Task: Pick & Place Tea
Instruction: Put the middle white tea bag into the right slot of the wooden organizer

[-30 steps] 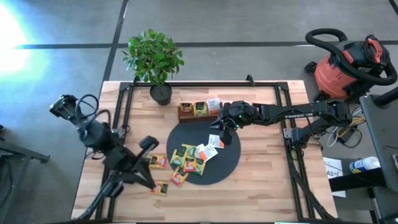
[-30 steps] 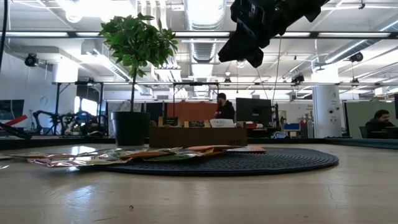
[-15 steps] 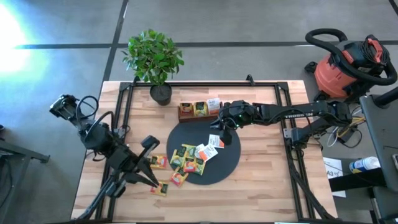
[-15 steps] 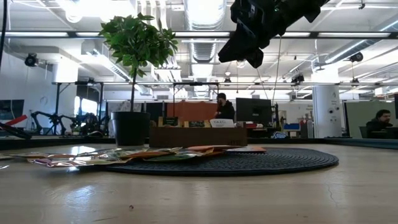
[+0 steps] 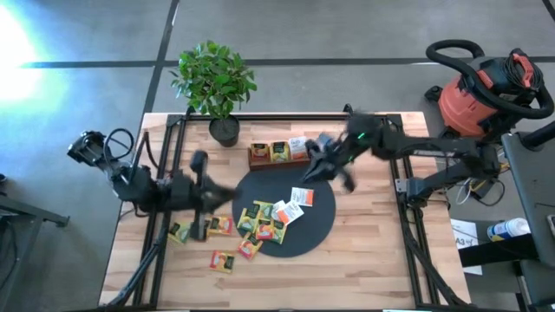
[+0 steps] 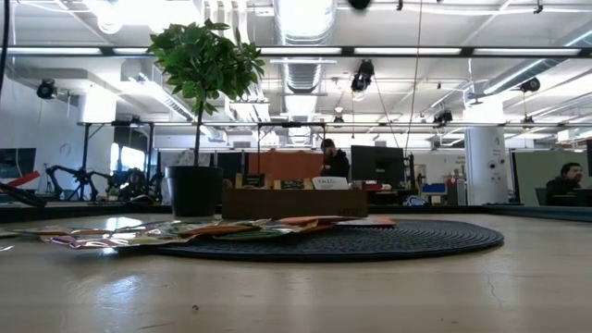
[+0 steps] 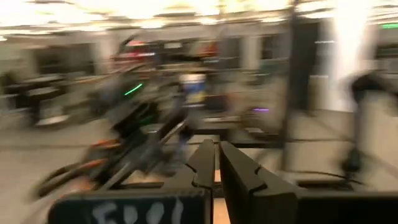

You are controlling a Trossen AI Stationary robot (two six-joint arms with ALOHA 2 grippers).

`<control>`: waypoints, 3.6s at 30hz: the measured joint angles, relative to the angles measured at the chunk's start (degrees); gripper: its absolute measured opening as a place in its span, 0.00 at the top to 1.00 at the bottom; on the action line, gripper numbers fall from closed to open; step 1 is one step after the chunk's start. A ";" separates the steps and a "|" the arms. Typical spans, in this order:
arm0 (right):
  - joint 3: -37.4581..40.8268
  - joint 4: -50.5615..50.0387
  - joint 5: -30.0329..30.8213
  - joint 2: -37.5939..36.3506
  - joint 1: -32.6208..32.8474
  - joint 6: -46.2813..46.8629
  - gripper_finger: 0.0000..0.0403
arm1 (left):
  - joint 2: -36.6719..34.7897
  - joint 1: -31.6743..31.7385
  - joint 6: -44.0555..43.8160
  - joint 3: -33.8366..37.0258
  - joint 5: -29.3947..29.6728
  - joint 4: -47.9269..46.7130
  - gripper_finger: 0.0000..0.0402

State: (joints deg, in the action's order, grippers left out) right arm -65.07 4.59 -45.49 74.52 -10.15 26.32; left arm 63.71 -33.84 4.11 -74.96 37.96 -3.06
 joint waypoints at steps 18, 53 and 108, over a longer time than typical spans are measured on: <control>-9.17 12.43 -4.76 -11.71 5.17 2.31 0.98 | -0.75 1.96 -0.07 0.33 1.68 -4.51 1.00; -9.45 10.29 -2.54 -10.60 6.51 0.00 0.98 | -0.75 2.26 -1.36 0.33 0.39 -6.61 1.00; 26.00 6.59 28.48 23.81 7.67 44.20 0.50 | 41.20 29.40 -42.49 21.96 -50.01 8.38 0.81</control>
State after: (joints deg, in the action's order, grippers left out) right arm -39.07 11.18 -17.01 98.33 -2.48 70.52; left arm 104.91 -4.44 -38.39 -53.00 -12.05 5.32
